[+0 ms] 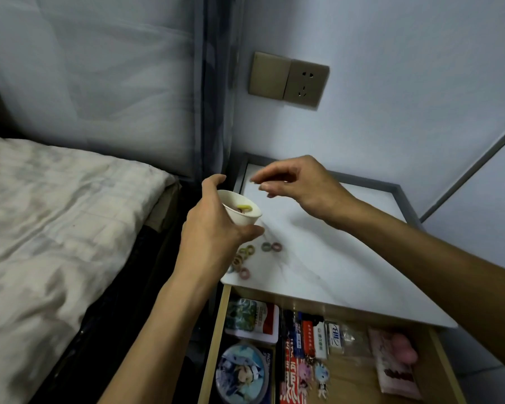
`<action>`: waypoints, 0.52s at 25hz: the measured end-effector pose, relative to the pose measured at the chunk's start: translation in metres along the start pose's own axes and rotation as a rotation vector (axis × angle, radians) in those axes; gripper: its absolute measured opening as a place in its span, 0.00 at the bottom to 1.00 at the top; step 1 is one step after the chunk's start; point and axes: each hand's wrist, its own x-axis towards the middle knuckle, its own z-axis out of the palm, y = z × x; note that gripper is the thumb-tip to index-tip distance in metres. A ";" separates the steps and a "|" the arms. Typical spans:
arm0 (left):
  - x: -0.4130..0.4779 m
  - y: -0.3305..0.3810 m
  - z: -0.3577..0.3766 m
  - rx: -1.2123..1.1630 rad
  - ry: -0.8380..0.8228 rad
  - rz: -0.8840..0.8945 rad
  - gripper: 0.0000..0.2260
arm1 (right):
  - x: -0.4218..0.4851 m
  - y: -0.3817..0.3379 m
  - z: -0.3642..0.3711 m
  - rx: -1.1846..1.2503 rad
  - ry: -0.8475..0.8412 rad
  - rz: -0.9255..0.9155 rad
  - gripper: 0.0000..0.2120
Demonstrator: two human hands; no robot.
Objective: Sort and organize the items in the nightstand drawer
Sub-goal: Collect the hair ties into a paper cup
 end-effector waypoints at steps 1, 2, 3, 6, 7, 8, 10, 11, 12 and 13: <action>0.000 0.000 -0.001 0.002 0.004 -0.002 0.43 | -0.001 0.012 -0.002 0.002 0.039 0.065 0.09; 0.000 0.000 -0.002 0.004 0.009 -0.001 0.43 | -0.002 0.029 -0.003 -0.034 0.047 0.150 0.08; 0.000 -0.001 -0.003 0.007 0.016 0.002 0.43 | -0.004 0.047 -0.002 -0.132 0.025 0.241 0.08; 0.003 -0.001 -0.005 0.006 0.047 0.010 0.43 | -0.017 0.087 0.020 -0.510 -0.155 0.428 0.22; 0.004 -0.001 -0.006 -0.001 0.058 0.010 0.43 | -0.020 0.095 0.031 -0.532 -0.177 0.442 0.27; 0.005 -0.002 -0.006 -0.008 0.068 0.012 0.42 | -0.020 0.100 0.042 -0.507 -0.159 0.434 0.30; 0.006 -0.003 -0.005 -0.014 0.075 0.017 0.42 | -0.017 0.105 0.062 -0.429 -0.107 0.378 0.27; 0.006 -0.003 -0.005 -0.016 0.072 0.018 0.42 | -0.014 0.107 0.070 -0.435 -0.099 0.335 0.22; 0.006 -0.004 -0.005 -0.016 0.069 0.019 0.42 | -0.012 0.109 0.076 -0.458 -0.094 0.293 0.18; 0.006 -0.004 -0.005 -0.012 0.067 0.021 0.42 | -0.011 0.109 0.080 -0.476 -0.089 0.256 0.14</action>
